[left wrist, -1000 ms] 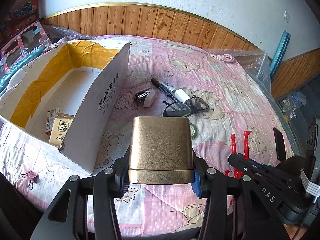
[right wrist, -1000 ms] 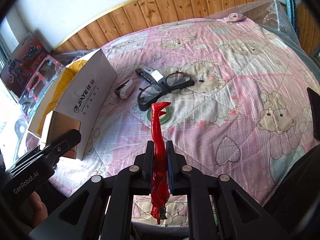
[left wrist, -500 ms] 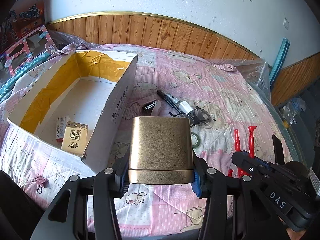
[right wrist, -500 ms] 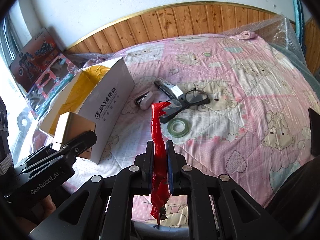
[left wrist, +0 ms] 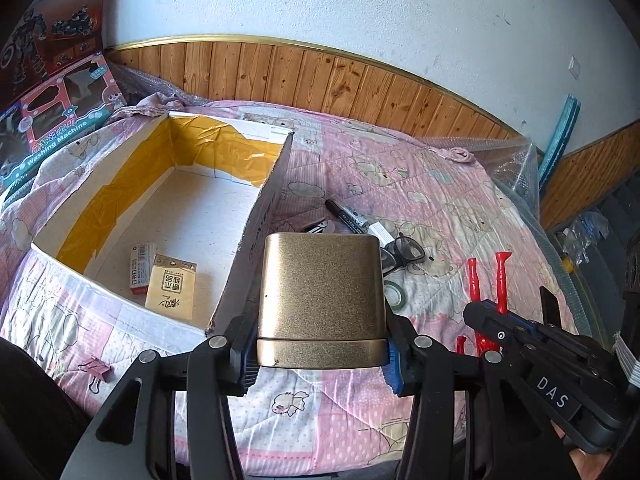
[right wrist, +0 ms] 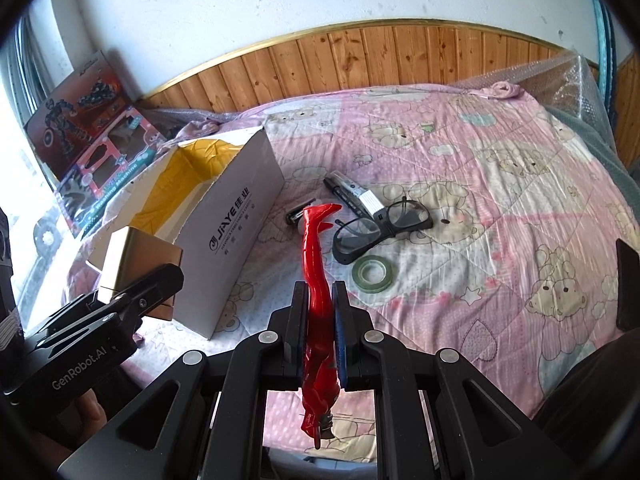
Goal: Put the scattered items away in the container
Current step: 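Carry the red figure and bronze tin over the cardboard box with both tools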
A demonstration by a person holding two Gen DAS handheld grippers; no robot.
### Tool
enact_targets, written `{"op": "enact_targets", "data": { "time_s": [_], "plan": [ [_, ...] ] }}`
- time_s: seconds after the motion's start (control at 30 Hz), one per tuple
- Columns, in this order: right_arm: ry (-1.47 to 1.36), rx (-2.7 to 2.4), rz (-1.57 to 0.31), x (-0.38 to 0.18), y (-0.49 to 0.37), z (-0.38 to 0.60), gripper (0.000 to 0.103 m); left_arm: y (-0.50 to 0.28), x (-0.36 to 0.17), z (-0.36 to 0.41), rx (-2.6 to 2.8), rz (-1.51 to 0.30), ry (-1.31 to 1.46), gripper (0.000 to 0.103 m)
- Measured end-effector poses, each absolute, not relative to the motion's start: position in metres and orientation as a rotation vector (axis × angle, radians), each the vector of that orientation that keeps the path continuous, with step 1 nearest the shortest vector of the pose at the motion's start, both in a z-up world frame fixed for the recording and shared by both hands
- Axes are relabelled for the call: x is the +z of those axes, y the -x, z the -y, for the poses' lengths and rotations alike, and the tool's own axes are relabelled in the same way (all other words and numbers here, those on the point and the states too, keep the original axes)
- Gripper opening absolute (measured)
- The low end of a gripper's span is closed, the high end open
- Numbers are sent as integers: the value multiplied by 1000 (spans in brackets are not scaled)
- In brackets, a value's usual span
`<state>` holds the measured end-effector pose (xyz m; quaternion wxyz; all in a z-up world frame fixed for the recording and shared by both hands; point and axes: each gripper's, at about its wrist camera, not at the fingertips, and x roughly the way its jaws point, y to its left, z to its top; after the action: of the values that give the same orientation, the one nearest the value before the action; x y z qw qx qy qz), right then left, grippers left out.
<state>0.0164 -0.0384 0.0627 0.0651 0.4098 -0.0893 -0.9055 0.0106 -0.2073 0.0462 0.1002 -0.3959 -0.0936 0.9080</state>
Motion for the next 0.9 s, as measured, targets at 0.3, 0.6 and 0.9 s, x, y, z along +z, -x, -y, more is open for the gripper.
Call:
{"op": "enact_targets", "data": {
  "time_s": [0.3, 0.6, 0.9],
  "plan": [
    [-1194, -2729, 226, 80, -14, 60, 12, -11, 53, 229, 2700, 345, 1147, 49],
    [-1159, -2711, 182, 92, -7, 87, 12, -10, 57, 255, 2716, 408, 1133, 49],
    [-1143, -2693, 153, 100, 1, 110, 12, -9, 57, 278, 2725, 465, 1132, 49]
  ]
}}
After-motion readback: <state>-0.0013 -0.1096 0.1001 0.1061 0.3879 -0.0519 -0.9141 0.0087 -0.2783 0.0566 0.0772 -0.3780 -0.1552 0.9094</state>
